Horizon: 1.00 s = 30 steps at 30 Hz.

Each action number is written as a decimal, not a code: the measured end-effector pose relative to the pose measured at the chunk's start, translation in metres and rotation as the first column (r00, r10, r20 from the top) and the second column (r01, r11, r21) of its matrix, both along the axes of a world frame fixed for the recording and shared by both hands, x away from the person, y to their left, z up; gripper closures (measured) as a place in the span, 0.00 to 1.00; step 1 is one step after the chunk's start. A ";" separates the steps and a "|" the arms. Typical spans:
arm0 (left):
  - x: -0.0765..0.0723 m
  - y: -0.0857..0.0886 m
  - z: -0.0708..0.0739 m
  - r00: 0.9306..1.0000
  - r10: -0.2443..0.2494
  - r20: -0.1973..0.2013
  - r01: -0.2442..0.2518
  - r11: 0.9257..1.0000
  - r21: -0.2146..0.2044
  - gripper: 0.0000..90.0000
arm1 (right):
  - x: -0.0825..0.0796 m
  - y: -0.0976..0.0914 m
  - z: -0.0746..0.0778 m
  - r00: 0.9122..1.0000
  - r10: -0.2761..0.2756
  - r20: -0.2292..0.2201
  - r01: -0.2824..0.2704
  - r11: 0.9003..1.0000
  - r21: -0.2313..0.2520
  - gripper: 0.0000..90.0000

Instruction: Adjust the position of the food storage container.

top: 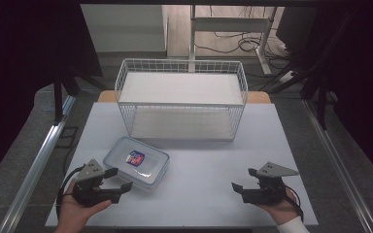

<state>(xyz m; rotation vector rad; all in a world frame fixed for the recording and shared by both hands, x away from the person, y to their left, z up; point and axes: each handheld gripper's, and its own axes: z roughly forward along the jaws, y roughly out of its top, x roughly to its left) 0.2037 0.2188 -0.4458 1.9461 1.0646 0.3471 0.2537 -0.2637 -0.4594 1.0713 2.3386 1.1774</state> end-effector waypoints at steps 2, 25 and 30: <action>0.004 0.005 0.013 1.000 0.001 0.015 -0.001 1.000 -0.002 0.31 | 0.000 0.000 0.000 1.000 -0.003 -0.004 0.003 1.000 0.001 0.23; 0.056 0.049 0.018 0.994 0.097 -0.047 -0.096 0.995 0.020 0.41 | 0.002 0.004 -0.008 1.000 -0.016 -0.025 0.015 0.999 -0.048 0.23; 0.071 0.057 0.015 0.989 0.129 -0.070 -0.128 0.992 0.018 0.50 | 0.003 0.004 -0.008 1.000 -0.019 -0.025 0.018 0.999 -0.051 0.24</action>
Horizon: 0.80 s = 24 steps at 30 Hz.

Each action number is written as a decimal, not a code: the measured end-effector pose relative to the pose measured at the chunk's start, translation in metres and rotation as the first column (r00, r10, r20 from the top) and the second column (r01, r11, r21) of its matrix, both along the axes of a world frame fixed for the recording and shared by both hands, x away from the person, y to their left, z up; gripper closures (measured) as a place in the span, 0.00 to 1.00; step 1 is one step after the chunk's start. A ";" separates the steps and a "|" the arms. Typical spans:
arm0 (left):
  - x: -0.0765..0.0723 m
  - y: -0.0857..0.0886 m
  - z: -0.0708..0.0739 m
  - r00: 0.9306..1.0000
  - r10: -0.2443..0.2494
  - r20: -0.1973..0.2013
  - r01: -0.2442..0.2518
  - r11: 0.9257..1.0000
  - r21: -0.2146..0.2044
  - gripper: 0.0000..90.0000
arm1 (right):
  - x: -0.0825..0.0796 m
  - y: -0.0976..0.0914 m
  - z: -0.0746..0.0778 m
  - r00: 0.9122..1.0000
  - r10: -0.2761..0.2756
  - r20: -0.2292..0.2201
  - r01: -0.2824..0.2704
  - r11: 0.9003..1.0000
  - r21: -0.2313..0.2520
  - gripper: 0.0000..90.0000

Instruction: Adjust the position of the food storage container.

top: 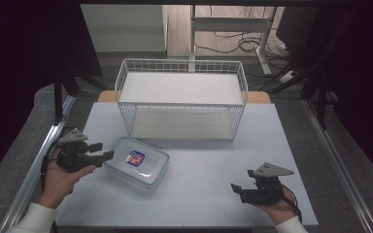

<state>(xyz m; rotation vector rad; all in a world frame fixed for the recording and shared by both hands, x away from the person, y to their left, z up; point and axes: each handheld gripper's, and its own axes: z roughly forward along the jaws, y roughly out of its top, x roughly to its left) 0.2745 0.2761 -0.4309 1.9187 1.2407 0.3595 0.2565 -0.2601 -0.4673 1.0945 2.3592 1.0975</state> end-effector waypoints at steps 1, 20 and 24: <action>0.007 0.003 -0.002 1.000 0.015 -0.009 -0.015 1.000 0.009 0.52 | 0.000 0.000 -0.001 1.000 -0.002 -0.002 0.002 1.000 -0.003 0.24; 0.061 0.025 -0.039 0.981 0.053 -0.187 -0.023 0.987 0.160 1.00 | 0.002 -0.001 -0.004 1.000 -0.016 -0.017 0.016 1.000 -0.018 0.24; 0.064 0.022 -0.047 0.976 0.042 -0.213 0.000 0.981 0.194 1.00 | 0.003 -0.001 -0.004 1.000 -0.017 -0.018 0.016 1.000 -0.021 0.24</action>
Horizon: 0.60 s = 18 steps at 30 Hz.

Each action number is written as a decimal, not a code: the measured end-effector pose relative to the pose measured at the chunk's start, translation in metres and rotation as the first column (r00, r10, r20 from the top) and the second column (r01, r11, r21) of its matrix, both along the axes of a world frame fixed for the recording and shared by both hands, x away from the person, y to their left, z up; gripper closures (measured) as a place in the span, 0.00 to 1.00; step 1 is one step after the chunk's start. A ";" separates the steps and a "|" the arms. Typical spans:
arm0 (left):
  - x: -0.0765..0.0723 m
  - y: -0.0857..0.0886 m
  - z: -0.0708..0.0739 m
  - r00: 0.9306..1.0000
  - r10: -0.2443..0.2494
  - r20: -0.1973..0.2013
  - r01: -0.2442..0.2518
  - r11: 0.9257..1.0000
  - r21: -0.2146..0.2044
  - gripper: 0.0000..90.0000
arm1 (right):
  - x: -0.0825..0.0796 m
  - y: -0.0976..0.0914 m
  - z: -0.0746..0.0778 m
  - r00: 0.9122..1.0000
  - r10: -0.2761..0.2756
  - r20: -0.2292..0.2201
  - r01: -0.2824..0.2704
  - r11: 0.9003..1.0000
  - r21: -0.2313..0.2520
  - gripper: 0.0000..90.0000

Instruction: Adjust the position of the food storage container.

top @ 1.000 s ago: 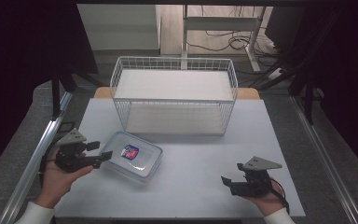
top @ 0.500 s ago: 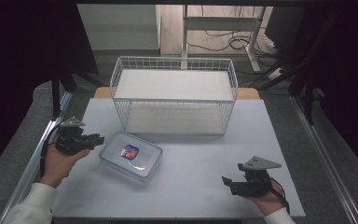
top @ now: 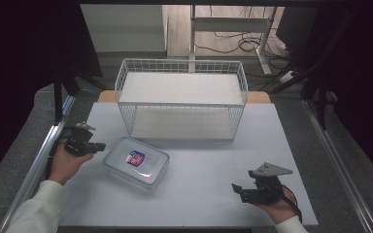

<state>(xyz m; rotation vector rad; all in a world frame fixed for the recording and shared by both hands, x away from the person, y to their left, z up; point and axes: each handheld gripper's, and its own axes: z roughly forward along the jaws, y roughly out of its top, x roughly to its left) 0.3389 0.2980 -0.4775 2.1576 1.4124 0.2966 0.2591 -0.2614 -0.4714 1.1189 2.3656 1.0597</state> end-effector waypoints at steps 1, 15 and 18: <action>0.000 -0.001 -0.001 1.000 -0.008 -0.005 0.008 1.000 0.003 1.00 | 0.000 0.000 0.000 1.000 0.000 -0.001 0.000 1.000 0.000 0.24; 0.003 -0.012 -0.006 0.998 -0.044 -0.033 0.045 0.999 0.014 1.00 | 0.001 0.000 -0.001 1.000 -0.004 0.000 0.004 1.000 -0.008 0.24; 0.003 -0.012 -0.006 0.999 -0.041 -0.033 0.041 0.999 0.014 1.00 | 0.001 0.000 0.000 1.000 -0.005 -0.007 0.005 1.000 0.001 0.24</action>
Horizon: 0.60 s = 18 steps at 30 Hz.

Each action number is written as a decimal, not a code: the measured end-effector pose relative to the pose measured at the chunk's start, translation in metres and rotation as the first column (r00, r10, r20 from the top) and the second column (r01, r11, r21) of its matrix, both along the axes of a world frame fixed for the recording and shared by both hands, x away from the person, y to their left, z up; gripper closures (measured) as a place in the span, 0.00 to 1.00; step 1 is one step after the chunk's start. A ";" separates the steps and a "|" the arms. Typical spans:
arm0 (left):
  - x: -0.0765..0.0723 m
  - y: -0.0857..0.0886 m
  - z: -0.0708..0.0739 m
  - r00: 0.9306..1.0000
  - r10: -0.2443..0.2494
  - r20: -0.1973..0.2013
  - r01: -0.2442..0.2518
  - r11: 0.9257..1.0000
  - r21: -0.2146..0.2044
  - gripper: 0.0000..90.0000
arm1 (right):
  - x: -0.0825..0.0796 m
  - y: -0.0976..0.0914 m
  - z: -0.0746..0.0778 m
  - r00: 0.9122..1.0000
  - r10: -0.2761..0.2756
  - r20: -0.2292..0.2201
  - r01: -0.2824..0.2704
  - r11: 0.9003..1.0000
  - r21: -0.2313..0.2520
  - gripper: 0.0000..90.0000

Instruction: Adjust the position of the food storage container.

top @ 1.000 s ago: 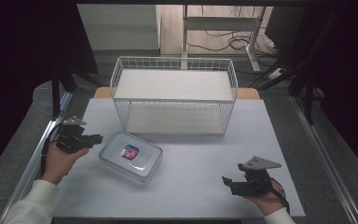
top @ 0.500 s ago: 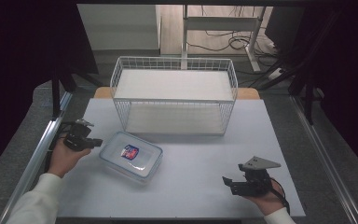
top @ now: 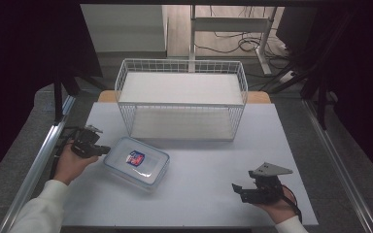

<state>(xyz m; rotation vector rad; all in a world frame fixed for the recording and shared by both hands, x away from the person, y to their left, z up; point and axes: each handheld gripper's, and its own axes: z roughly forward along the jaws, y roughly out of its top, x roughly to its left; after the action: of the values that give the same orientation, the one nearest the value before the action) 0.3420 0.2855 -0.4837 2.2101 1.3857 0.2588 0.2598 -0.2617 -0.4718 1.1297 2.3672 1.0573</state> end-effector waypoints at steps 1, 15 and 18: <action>0.000 0.000 0.000 1.000 0.000 -0.002 0.000 1.000 -0.001 1.00 | 0.000 0.000 0.000 1.000 -0.002 -0.004 0.002 1.000 0.003 0.24; -0.012 -0.025 0.002 0.998 -0.058 -0.017 0.058 0.998 0.018 1.00 | 0.000 0.000 0.000 1.000 -0.005 0.000 0.005 1.000 0.000 0.24; -0.017 -0.034 0.002 0.997 -0.078 -0.023 0.079 0.997 0.018 1.00 | 0.000 0.000 0.001 1.000 -0.005 0.001 0.005 1.000 0.000 0.24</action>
<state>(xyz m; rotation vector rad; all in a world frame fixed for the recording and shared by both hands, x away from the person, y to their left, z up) 0.3252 0.2517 -0.4814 2.2841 1.3101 0.2207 0.2595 -0.2614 -0.4711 1.1344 2.3624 1.0564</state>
